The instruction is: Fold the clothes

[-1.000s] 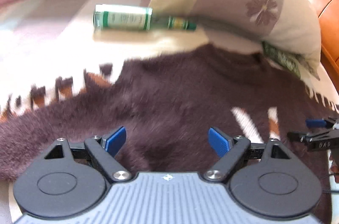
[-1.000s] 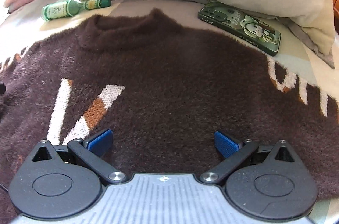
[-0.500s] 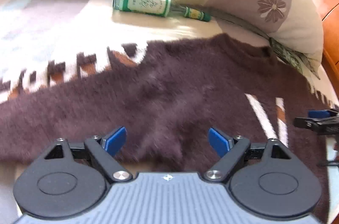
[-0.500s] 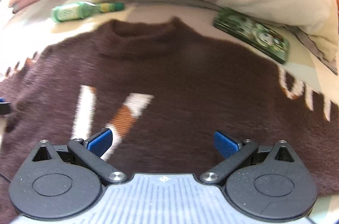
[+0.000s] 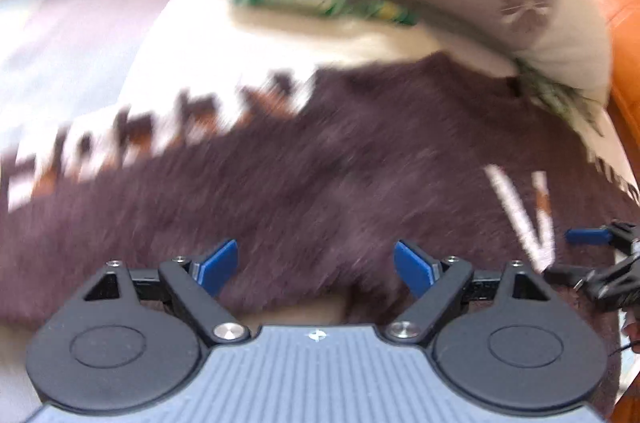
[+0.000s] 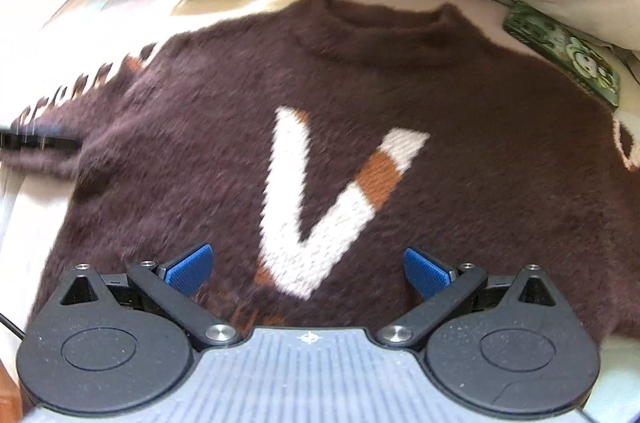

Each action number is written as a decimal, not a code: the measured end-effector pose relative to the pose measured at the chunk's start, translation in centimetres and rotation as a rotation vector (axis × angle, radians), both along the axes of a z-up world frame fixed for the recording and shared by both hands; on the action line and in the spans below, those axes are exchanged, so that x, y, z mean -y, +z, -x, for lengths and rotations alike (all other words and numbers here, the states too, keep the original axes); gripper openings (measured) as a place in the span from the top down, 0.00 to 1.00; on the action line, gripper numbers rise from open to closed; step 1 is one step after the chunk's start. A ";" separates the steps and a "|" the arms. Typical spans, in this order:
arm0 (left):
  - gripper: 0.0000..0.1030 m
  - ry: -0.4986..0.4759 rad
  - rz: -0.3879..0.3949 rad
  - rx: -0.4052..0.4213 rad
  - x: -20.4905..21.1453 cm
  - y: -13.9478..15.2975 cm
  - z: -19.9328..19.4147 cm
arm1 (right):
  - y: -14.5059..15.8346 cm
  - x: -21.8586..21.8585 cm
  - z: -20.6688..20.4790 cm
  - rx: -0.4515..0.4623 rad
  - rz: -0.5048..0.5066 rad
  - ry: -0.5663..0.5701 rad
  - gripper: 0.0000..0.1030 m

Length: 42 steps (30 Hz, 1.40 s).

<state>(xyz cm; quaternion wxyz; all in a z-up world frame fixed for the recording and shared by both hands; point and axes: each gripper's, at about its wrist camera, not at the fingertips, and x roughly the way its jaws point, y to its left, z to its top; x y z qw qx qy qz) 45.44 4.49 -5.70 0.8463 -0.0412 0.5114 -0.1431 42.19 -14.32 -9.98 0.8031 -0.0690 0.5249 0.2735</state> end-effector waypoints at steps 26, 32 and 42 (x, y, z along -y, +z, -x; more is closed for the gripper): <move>0.17 -0.077 0.049 -0.040 1.4 -2.1 -6.3 | -1.8 -1.8 2.7 0.109 0.133 0.066 0.00; 0.17 -0.143 -0.047 0.062 1.6 -2.6 -8.8 | -1.9 -1.7 2.7 0.125 0.129 0.060 0.00; 0.17 -0.121 -0.047 -0.009 -6.0 -3.3 -7.9 | -1.9 -1.7 2.7 0.122 0.129 0.069 0.00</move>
